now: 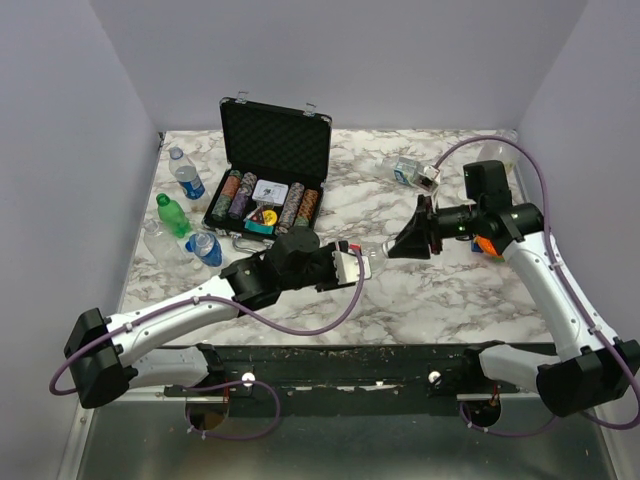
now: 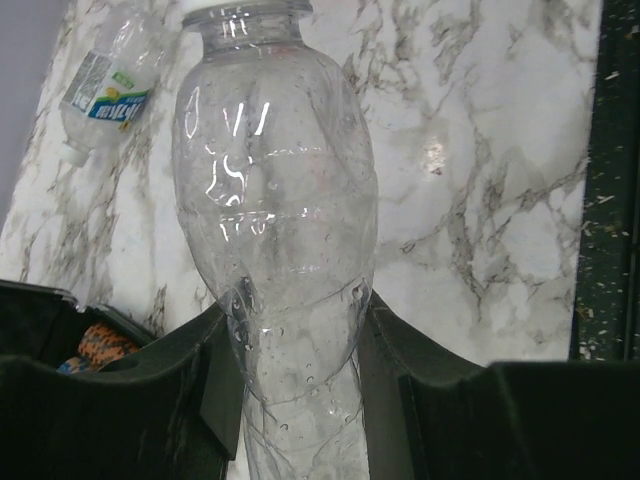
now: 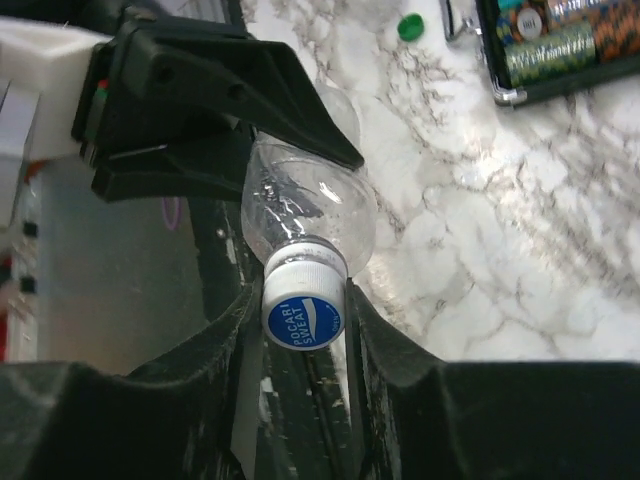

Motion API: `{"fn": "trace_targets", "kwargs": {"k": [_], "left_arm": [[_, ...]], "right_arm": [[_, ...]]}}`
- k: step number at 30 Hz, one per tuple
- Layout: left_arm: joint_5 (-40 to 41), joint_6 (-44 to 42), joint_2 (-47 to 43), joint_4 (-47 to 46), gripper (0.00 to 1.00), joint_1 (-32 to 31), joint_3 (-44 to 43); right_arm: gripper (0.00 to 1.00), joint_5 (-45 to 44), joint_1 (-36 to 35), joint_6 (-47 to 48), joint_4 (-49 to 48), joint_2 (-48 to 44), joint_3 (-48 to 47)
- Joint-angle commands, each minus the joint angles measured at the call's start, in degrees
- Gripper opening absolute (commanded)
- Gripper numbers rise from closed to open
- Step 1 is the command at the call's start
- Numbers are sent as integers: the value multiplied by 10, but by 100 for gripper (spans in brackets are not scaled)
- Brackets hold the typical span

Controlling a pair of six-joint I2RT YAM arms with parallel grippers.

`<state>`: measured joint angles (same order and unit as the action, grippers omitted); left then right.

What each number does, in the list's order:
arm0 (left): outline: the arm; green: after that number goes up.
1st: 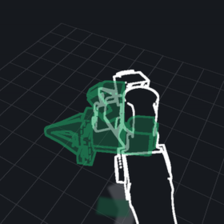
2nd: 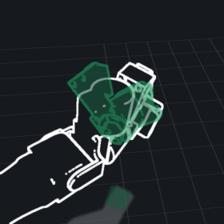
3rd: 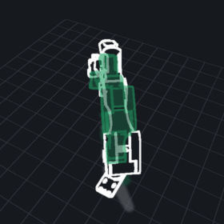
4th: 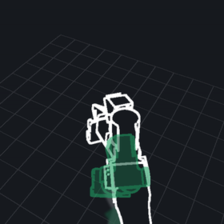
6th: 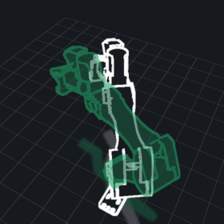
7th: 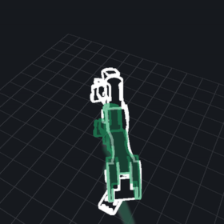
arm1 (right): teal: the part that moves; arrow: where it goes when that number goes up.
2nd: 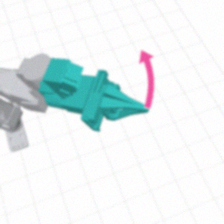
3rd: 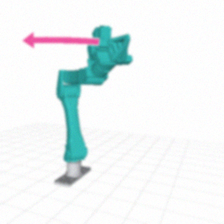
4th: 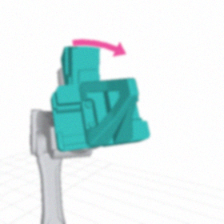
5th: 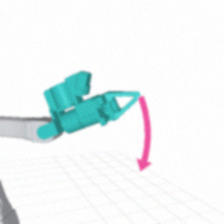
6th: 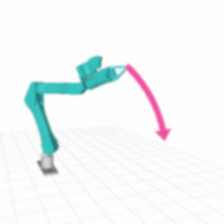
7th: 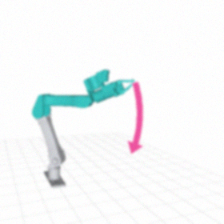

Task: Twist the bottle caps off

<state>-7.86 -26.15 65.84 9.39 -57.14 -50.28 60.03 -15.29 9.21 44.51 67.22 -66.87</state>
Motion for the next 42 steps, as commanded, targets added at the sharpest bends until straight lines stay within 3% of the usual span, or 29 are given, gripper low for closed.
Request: {"fn": "trace_targets", "kwargs": {"k": [1, 5, 7, 12, 26, 33, 35, 40, 42], "left_arm": [[-119, -19, -19, 19, 0, 1, 3], [-172, -27, -19, 34, 0, 1, 1], [-169, -29, -12, 41, 0, 0, -3], [-158, -29, -7, 42, 0, 1, -5], [-122, -26, -5, 34, 0, 1, -3], [-78, -17, -4, 22, 0, 1, -2], [-44, -16, -2, 17, 0, 0, -3], [56, -6, -4, -16, 0, -9, 0], [74, -3, -7, -33, 0, -14, 8]], "right_arm": [[20, 140, -4, 366, 221, 16, -76], [23, 142, -4, 669, 419, 41, -126], [24, 108, -4, 714, 419, 38, -129], [29, 63, -4, 634, 291, 3, -105], [79, 53, -4, 526, 250, -4, -99], [100, 46, -4, 377, 219, -30, -126], [100, 5, -4, 251, 142, -49, -112], [100, -194, 1, -120, -41, -68, -43], [100, -215, 1, -194, -62, -65, -20]]}}
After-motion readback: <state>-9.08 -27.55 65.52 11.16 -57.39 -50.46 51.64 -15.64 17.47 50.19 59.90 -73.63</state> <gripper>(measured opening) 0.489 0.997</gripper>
